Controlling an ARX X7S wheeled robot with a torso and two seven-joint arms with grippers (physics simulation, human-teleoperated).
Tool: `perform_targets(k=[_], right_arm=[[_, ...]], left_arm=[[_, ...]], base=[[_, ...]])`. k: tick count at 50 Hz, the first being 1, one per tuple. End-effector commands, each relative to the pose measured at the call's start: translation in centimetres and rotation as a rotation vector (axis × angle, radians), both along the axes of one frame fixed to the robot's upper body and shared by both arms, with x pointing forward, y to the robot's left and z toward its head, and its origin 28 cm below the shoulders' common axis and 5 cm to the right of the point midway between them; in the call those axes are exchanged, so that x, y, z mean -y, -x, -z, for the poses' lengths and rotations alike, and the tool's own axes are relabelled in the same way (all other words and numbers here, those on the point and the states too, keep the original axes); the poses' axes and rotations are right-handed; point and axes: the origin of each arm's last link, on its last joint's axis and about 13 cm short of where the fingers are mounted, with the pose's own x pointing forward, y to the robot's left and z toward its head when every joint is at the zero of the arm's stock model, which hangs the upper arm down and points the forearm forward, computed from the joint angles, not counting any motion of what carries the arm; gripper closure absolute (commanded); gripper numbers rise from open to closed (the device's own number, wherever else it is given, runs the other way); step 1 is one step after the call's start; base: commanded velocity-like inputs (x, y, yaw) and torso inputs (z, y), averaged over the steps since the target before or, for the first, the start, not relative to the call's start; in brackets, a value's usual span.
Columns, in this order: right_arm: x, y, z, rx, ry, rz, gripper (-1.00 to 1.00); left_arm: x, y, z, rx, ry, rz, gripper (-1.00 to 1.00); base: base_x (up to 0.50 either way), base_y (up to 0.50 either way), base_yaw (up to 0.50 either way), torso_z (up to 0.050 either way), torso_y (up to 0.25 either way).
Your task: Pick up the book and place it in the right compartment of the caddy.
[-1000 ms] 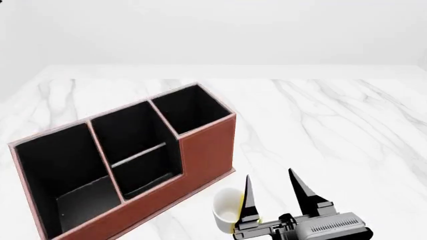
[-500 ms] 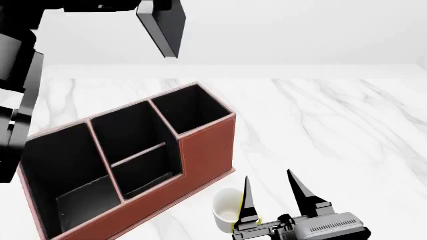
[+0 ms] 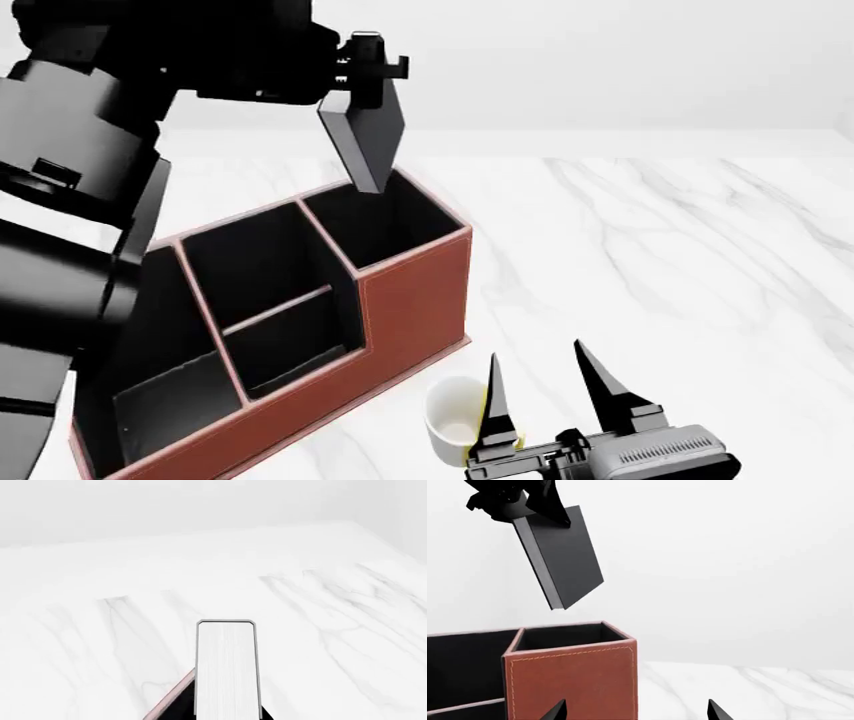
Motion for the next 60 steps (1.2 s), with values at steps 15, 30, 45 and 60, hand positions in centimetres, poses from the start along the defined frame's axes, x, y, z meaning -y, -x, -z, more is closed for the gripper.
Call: perform_targets(k=[15,30,45,60], right_arm=[[0.0,-0.2,0.1,0.007,0.008,-0.005,-1.00],[-0.1,-0.1,0.1,0.004,0.017,-0.010,-1.00],[-0.1,-0.1,0.3,-0.002,0.020,-0.018,-1.00],[-0.2,0.0,0.5,-0.010,0.022,-0.023,-1.00]], left_arm=[[1.7,-0.5,1.6,-0.048,0.013,-0.010,1.00],[1.8,1.2,1.5,-0.043,-0.041,-0.048,1.00],[2.1,1.4,2.6,-0.038,-0.066,-0.039,1.00],[1.9,0.9,3.1,-0.034,-0.080,-0.070,1.00]], base=[[0.00,0.00,0.00,0.000,0.001],[0.00,0.00,0.00,0.000,0.001],[0.00,0.00,0.00,0.001,0.001],[0.00,0.00,0.00,0.000,0.001]])
